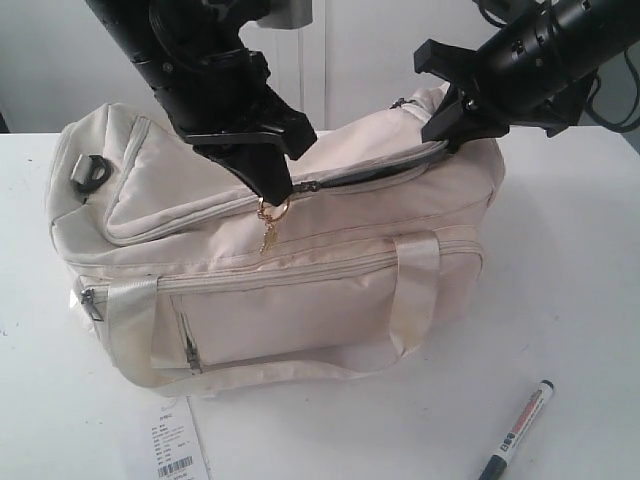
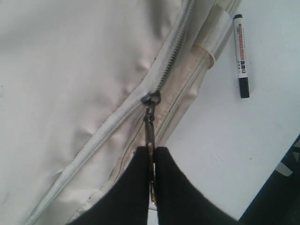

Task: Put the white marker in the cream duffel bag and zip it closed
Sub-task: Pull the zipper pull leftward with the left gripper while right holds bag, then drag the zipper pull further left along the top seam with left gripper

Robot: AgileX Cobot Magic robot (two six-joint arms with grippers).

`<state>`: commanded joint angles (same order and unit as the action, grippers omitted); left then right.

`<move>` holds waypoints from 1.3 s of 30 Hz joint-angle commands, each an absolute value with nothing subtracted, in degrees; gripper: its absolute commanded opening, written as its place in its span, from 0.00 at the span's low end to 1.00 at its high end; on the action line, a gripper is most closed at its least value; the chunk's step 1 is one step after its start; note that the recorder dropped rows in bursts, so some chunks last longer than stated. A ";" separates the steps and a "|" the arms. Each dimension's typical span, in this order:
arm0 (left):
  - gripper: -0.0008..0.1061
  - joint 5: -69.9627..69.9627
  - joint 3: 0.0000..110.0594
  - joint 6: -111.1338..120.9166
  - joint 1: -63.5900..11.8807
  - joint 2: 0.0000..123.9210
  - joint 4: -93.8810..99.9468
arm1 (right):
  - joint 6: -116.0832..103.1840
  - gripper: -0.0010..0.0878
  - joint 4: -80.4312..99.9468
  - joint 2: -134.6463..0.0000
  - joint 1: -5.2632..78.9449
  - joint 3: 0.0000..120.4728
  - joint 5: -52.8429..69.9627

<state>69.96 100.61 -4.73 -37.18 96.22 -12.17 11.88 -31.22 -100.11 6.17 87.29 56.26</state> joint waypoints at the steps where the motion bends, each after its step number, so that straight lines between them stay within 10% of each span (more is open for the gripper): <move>1: 0.01 69.96 100.61 -4.73 -37.18 96.22 -12.17 | 11.78 0.01 -31.09 -100.11 6.17 87.29 56.26; 39: 0.01 69.96 91.96 -6.79 -37.18 93.48 -2.21 | 11.78 0.01 -31.11 -100.11 6.17 87.29 56.05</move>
<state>69.96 91.96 -6.79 -37.18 93.48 -2.21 11.78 -31.11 -100.11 6.17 87.29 56.05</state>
